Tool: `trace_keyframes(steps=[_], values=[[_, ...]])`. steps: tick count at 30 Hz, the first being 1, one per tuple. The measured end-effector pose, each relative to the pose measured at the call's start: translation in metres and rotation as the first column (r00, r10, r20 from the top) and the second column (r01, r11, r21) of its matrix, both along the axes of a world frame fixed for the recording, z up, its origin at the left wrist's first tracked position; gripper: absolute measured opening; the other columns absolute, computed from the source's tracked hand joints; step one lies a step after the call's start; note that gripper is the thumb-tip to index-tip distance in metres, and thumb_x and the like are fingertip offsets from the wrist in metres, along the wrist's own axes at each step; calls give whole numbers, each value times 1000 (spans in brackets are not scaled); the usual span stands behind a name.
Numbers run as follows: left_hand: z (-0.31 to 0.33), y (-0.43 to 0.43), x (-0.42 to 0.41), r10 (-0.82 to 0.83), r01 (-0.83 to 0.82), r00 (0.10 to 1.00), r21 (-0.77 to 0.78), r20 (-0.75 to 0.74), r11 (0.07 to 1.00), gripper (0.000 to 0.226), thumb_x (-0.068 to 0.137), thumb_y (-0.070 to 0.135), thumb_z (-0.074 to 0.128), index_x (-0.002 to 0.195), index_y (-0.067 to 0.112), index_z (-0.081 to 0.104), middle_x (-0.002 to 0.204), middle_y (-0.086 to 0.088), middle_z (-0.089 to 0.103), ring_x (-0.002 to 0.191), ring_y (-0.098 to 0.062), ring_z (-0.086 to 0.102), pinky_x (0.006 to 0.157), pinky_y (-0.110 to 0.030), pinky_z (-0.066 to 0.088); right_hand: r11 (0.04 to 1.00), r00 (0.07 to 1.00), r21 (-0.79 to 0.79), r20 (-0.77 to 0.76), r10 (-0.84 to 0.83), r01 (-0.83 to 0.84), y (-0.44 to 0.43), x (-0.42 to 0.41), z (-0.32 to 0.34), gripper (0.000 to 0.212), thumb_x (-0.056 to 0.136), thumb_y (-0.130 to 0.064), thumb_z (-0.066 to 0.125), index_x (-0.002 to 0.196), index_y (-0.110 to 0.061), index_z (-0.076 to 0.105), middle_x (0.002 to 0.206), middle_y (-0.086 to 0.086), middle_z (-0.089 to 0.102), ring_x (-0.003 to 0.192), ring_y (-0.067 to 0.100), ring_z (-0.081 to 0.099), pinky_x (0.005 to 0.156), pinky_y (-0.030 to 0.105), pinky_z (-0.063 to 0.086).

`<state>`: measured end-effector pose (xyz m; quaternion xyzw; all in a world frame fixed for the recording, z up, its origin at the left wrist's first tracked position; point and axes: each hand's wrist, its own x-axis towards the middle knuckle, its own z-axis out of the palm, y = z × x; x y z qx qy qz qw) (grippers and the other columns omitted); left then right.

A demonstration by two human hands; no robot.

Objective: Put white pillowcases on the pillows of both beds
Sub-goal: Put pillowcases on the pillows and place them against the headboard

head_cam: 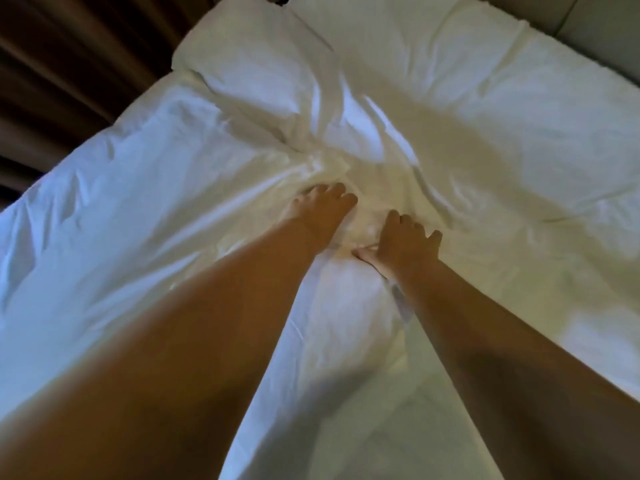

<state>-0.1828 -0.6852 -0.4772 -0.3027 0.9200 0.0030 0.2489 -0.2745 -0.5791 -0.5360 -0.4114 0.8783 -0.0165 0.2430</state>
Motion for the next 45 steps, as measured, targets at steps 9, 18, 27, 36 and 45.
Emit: trace_keyframes(steps=[9,18,27,36,45], values=[[-37,23,-17,-163,230,930,-175,328,957,44,93,31,53,136,24,45,138,1,47,132,-21,37,106,-36,28,997,996,-65,70,47,-43,24,11,-28,59,81,-60,58,116,-13,49,115,7,62,108,30,58,90,38,39],[-7,80,-4,-281,341,845,-53,455,939,25,93,19,51,116,20,60,117,0,62,114,-22,55,97,-37,36,998,972,58,229,-47,35,79,37,-17,46,85,-60,48,114,-25,56,117,-1,63,112,25,58,95,37,41],[32,181,78,-288,329,857,-23,426,944,28,98,23,44,120,13,60,124,-6,62,117,-30,56,94,-46,41,997,993,77,114,11,-20,165,110,28,35,89,-45,44,110,-20,56,114,4,64,107,29,61,86,37,45],[107,277,209,-122,143,981,-137,152,980,22,87,14,61,107,18,66,105,-3,69,101,-28,64,81,-34,45,991,995,-113,75,-66,74,265,225,100,34,87,-44,49,107,-18,57,107,4,68,99,30,63,75,33,44],[202,308,273,194,-279,787,-58,-586,959,11,77,26,63,79,16,58,75,-3,66,74,-29,64,55,-28,37,860,980,-503,-113,-165,86,301,271,245,3,86,-23,48,85,-24,50,100,7,66,95,33,60,68,33,37]])
